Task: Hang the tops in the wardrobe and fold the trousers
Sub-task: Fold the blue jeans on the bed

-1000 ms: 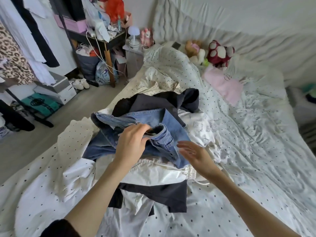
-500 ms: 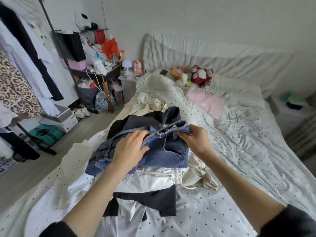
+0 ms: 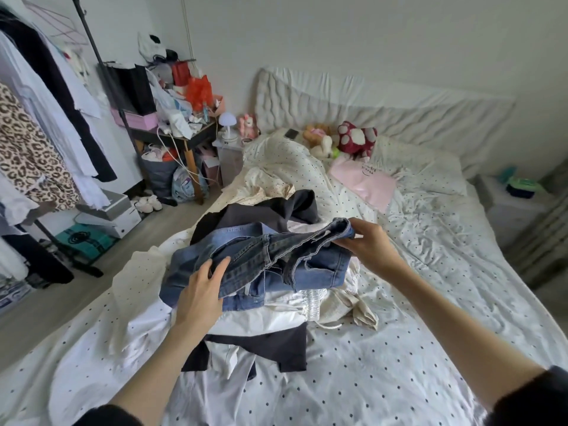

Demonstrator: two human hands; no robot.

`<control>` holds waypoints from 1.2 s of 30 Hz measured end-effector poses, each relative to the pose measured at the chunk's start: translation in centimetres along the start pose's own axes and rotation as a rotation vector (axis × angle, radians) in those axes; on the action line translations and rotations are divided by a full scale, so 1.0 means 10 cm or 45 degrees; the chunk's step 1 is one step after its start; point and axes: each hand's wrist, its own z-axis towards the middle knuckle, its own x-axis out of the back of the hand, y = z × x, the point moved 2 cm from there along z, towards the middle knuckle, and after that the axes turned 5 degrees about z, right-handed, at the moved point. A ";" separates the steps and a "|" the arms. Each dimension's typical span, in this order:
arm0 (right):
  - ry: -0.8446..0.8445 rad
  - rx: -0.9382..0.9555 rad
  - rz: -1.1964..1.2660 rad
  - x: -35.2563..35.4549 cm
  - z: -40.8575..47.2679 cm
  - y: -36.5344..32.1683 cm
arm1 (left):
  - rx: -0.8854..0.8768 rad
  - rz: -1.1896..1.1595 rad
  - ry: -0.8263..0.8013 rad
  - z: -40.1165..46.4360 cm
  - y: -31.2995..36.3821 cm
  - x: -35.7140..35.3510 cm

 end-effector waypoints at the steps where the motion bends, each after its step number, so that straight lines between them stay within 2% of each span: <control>1: -0.082 -0.033 0.001 0.00 -0.04 0.07 | 0.033 -0.056 0.052 -0.04 -0.04 -0.06; 4: -0.192 -0.150 0.014 0.02 -0.12 0.28 | 0.093 -0.210 0.203 -0.11 -0.15 -0.11; 6: -0.178 -0.166 -0.022 0.01 -0.16 0.38 | 0.113 -0.281 0.256 -0.13 -0.20 -0.08; 11: 0.152 0.008 -0.214 -0.07 -0.20 0.41 | 0.335 -0.580 0.339 -0.11 -0.37 -0.05; 14: 0.175 0.083 -0.258 -0.13 -0.24 0.42 | 0.440 -0.697 0.199 -0.04 -0.47 -0.12; 18: 0.156 0.113 -0.329 -0.15 -0.26 0.51 | 0.476 -0.883 -0.274 0.02 -0.39 -0.36; 20: 0.164 0.084 -0.345 -0.12 -0.28 0.58 | 0.492 -0.969 -0.414 0.00 -0.32 -0.53; 22: 0.165 0.069 -0.346 -0.10 -0.32 0.66 | 0.527 -1.081 -0.416 -0.02 -0.27 -0.64; 27: 0.151 -0.009 -0.354 -0.09 -0.45 0.88 | 0.790 -1.755 -0.441 0.04 -0.25 -0.71; 33: 0.135 -0.161 -0.354 -0.16 -0.51 1.12 | 0.704 -1.896 -0.267 0.24 -0.20 -0.58; 35: 0.127 -0.182 -0.393 -0.18 -0.51 1.17 | 0.598 -1.795 -0.239 0.33 -0.14 -0.54; 36: 0.112 -0.187 -0.418 -0.20 -0.52 1.20 | 0.495 -1.653 -0.226 0.39 -0.11 -0.52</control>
